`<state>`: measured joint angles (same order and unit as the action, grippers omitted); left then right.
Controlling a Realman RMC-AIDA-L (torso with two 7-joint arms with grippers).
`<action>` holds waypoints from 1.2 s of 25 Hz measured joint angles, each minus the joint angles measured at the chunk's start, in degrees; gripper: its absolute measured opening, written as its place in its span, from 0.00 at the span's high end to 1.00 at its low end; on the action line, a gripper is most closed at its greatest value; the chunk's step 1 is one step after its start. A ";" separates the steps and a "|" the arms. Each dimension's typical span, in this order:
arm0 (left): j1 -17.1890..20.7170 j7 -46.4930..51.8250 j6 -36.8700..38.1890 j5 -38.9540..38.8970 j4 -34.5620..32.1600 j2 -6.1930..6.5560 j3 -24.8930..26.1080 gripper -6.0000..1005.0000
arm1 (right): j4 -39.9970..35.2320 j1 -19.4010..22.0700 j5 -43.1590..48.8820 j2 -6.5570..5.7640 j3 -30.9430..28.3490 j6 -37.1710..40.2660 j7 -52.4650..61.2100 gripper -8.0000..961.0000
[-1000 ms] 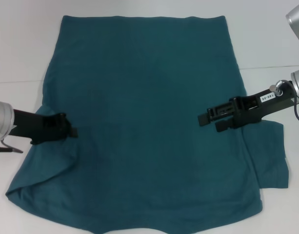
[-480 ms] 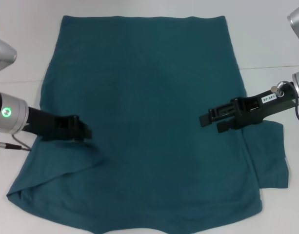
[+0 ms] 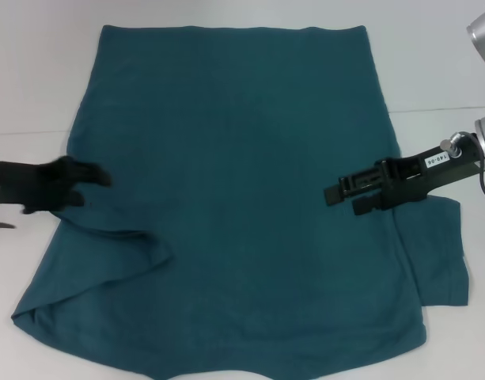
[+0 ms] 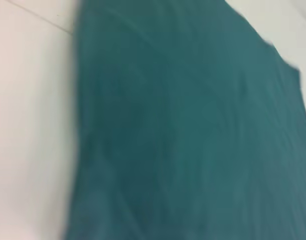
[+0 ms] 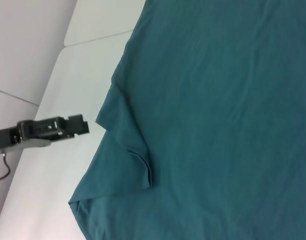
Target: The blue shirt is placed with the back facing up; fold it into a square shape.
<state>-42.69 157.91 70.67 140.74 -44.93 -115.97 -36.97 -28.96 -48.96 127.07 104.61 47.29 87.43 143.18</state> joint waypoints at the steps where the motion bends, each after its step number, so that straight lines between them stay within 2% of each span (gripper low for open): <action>1: 0.46 0.19 -0.93 0.12 0.11 0.26 0.62 0.40 | 0.00 0.02 0.00 0.00 0.00 0.00 0.00 0.11; 5: 1.38 0.84 -4.59 0.33 1.24 0.84 0.89 0.39 | -0.05 0.03 -0.03 0.03 0.00 -0.13 0.00 0.11; 17: 1.70 0.34 -15.61 1.76 6.89 0.91 0.07 0.37 | -0.03 0.02 -0.03 0.07 0.00 -0.17 0.05 0.11; 30: 0.90 -1.05 -20.40 1.82 11.19 0.64 -0.06 0.37 | 0.05 0.00 -0.07 0.15 0.00 -0.15 0.09 0.11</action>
<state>-41.78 156.86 50.27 142.57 -33.74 -115.33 -37.03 -28.91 -48.96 127.00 104.77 47.29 87.28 143.26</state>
